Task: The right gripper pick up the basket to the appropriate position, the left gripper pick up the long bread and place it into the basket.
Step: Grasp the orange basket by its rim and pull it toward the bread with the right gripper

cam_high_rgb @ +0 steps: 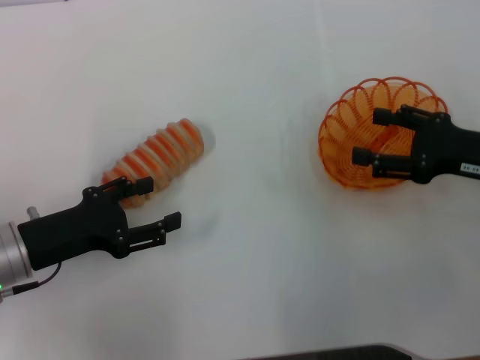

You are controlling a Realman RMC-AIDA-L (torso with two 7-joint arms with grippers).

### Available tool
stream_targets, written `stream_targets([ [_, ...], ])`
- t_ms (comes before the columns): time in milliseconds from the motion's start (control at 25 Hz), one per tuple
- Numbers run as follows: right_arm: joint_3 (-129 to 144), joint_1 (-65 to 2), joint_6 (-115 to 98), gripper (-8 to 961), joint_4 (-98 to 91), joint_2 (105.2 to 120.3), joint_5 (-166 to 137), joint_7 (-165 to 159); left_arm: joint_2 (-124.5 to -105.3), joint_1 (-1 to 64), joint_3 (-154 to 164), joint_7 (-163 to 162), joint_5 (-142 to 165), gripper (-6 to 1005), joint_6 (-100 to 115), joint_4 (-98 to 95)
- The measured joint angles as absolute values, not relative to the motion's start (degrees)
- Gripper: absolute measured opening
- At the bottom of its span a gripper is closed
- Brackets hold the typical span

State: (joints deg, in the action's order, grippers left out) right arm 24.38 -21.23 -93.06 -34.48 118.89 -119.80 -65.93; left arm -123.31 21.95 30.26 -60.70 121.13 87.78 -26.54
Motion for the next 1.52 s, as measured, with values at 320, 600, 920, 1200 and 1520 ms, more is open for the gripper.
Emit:
stream_targets([
  [320, 24.3, -23.8, -99.2, 919, -37.7, 117.13, -119.2, -83.4, -123.31, 22.0, 30.2, -60.7, 121.1, 838, 87.7, -26.5],
  [600, 25.2, -25.4, -102.4, 918, -47.3, 116.11, -122.1, -99.7, -123.31, 22.1, 30.2, -60.7, 121.1, 837, 87.6, -26.6],
  [920, 24.9, -29.9, -102.7, 917, -52.3, 114.31, -134.6, -109.4, -123.31, 22.1, 30.2, -60.7, 121.1, 836, 87.8, -26.9],
  [1200, 24.9, -33.9, -100.2, 914, -55.2, 114.17, -145.8, -111.6, -123.31, 21.9, 30.2, -60.7, 121.1, 835, 87.7, -27.0],
  [1520, 26.6, -36.2, -96.3, 895, -56.2, 114.39, -152.1, -111.4, -123.31, 21.9, 30.2, -60.7, 121.2, 833, 87.5, -26.9],
])
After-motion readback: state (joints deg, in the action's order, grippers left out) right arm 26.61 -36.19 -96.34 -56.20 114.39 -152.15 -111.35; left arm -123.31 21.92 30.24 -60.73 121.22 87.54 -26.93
